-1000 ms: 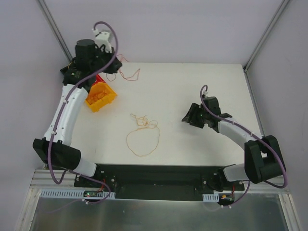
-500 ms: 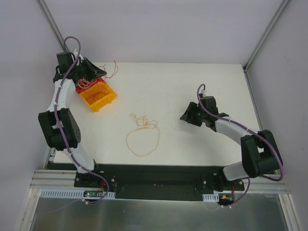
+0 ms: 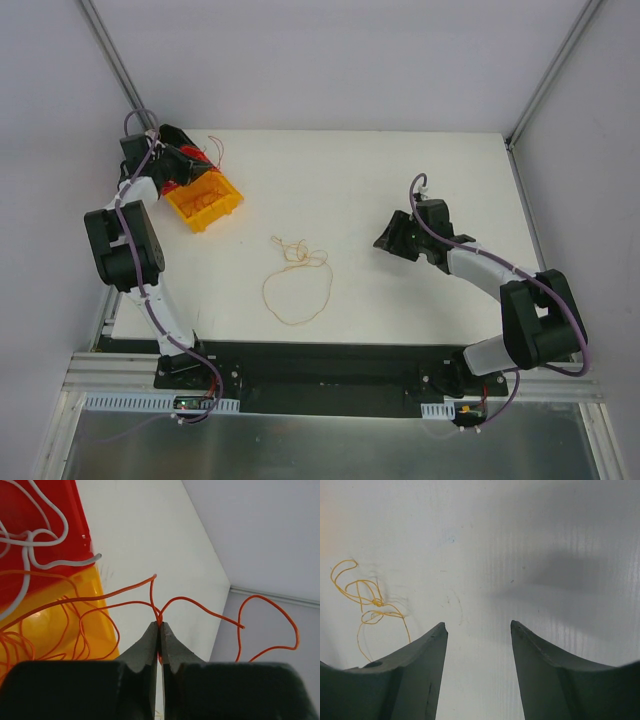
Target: Untangle the cables
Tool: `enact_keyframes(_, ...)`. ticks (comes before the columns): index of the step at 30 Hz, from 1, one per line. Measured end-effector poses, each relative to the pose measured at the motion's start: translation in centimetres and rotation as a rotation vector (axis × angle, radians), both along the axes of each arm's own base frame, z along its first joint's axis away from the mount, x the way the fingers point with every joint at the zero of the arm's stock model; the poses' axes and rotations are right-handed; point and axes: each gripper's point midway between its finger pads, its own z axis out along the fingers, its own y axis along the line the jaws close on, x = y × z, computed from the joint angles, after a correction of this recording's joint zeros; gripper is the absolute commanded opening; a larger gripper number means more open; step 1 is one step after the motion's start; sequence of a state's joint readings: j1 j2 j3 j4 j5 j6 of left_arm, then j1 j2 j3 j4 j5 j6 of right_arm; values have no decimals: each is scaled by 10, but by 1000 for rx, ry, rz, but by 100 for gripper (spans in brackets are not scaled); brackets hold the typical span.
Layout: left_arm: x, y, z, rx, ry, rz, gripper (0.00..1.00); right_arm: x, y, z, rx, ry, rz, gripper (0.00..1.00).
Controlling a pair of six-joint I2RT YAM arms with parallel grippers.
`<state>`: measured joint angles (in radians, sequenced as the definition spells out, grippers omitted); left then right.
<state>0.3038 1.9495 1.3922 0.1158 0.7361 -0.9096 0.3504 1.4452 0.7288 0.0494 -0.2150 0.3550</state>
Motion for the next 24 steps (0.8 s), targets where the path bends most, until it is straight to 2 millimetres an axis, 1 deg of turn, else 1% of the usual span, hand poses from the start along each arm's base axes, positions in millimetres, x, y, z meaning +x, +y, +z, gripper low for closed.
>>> enact_keyframes(3,1,8,-10,53,3,27,0,0,0,0,0,0,0,57)
enact_keyframes(6,-3,15,-31,109,40,60,0,0,0,-1,0,2,1,57)
enact_keyframes(9,-17,20,-59,158,113,90,0,0,0,-2,-2,6,1,56)
enact_keyframes(10,-25,22,-71,185,150,103,0,0,0,-2,-1,6,1,56)
enact_keyframes(14,-44,33,-98,301,239,150,0,0,0,-2,-1,6,2,56)
enact_keyframes(17,-48,38,-101,434,257,171,0,0,0,-2,-1,7,1,56)
enact_keyframes(21,-51,33,-101,587,269,167,0,-1,0,-2,-1,7,2,56)
enact_keyframes(23,-52,31,-102,653,284,163,8,-1,0,-2,-1,6,2,56)
enact_keyframes(24,-53,31,-102,680,291,162,16,-1,0,-2,-1,6,2,56)
